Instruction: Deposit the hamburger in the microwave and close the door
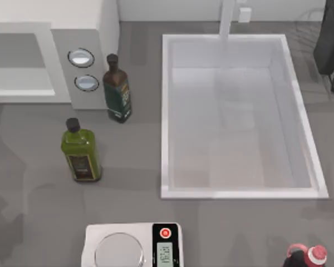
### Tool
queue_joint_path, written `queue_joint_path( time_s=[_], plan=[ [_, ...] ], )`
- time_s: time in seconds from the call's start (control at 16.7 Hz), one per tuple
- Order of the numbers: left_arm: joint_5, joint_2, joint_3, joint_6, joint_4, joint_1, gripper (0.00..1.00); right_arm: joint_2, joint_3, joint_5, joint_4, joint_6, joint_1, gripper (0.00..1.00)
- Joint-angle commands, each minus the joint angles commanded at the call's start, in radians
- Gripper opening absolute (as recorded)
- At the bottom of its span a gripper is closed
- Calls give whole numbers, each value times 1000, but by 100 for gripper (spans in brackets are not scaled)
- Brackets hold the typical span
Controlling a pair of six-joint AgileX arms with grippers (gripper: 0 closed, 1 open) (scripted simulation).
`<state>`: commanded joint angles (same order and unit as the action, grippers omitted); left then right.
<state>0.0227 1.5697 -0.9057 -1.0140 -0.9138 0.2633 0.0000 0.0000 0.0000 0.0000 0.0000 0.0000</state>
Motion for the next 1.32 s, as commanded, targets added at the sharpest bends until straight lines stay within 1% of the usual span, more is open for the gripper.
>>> queue_joint_path(
  time_s=[0.18, 0.3, 0.6, 0.72, 0.84, 1.02, 1.14, 1.32],
  plan=[
    [0, -59, -86, 7, -148, 0, 0, 0, 0, 0, 0, 0, 0, 100],
    [0, -90, -122, 12, -195, -1, 0, 0, 0, 0, 0, 0, 0, 100],
    [-1, -92, -125, 11, -200, 1, 0, 0, 0, 0, 0, 0, 0, 100],
    [3, -81, -127, 26, -171, 0, 0, 0, 0, 0, 0, 0, 0, 100],
    [10, -53, -129, 58, -101, -3, 0, 0, 0, 0, 0, 0, 0, 100],
    [28, 16, -126, 136, 79, -12, 0, 0, 0, 0, 0, 0, 0, 100],
    [43, 75, -116, 206, 244, -20, 0, 0, 0, 0, 0, 0, 0, 100],
    [70, 173, -87, 335, 546, -35, 0, 0, 0, 0, 0, 0, 0, 100]
  ],
)
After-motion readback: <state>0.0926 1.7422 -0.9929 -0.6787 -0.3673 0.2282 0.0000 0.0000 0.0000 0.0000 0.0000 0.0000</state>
